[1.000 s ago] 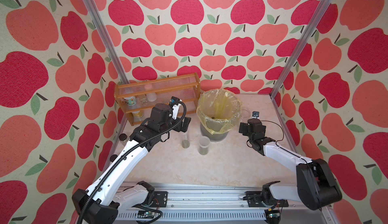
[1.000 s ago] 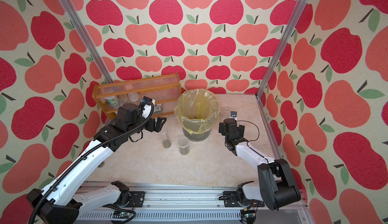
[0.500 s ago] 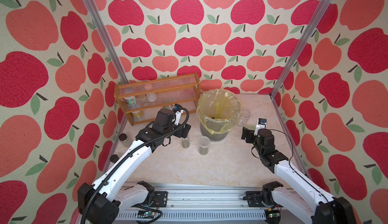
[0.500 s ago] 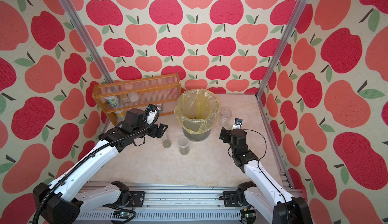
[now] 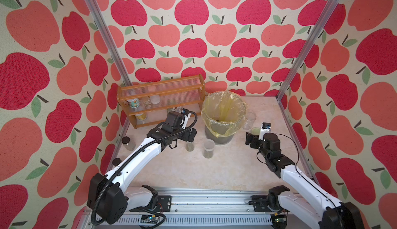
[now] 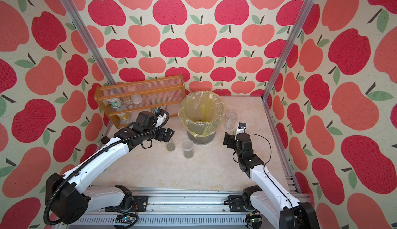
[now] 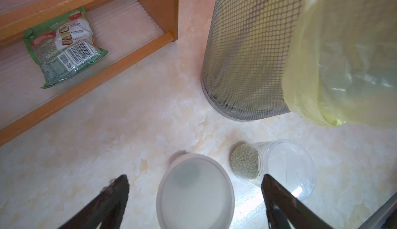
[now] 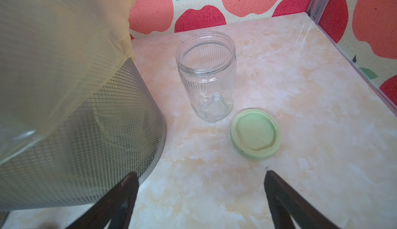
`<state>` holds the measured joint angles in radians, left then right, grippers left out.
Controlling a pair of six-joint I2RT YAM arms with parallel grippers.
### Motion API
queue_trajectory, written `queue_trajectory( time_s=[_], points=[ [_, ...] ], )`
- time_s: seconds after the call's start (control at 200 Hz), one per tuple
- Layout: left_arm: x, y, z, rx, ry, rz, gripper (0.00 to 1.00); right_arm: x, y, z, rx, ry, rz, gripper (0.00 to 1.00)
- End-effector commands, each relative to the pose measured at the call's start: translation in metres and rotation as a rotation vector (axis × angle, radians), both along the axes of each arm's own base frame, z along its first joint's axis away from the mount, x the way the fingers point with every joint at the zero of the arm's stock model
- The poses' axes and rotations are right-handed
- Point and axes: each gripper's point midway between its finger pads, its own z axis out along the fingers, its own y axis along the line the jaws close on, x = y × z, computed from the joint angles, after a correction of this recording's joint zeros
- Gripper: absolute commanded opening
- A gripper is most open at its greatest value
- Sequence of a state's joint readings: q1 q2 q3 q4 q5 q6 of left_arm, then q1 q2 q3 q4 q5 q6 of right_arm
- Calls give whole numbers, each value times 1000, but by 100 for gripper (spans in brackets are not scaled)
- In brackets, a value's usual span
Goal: Empty moldy mung beans from jars
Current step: Pick up the jar from the center of the board.
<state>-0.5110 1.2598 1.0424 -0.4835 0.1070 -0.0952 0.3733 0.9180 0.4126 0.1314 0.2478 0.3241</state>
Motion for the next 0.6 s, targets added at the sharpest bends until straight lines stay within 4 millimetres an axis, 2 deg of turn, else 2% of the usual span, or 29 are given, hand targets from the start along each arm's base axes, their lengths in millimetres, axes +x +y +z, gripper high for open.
queue_trajectory(
  time_s=[0.0, 0.285, 0.345, 0.595],
  points=[
    [1, 9, -8, 27, 24, 48, 98, -3, 5, 4, 18, 3, 20, 94],
    [4, 8, -25, 43, 58, 57, 98, -4, 5, 6, 23, 2, 22, 95],
    [4, 7, -27, 38, 58, 56, 93, -4, 5, 6, 26, 2, 21, 95],
    [6, 3, -32, 16, 59, 48, 90, -4, 7, 5, 30, 7, 28, 94]
  ],
)
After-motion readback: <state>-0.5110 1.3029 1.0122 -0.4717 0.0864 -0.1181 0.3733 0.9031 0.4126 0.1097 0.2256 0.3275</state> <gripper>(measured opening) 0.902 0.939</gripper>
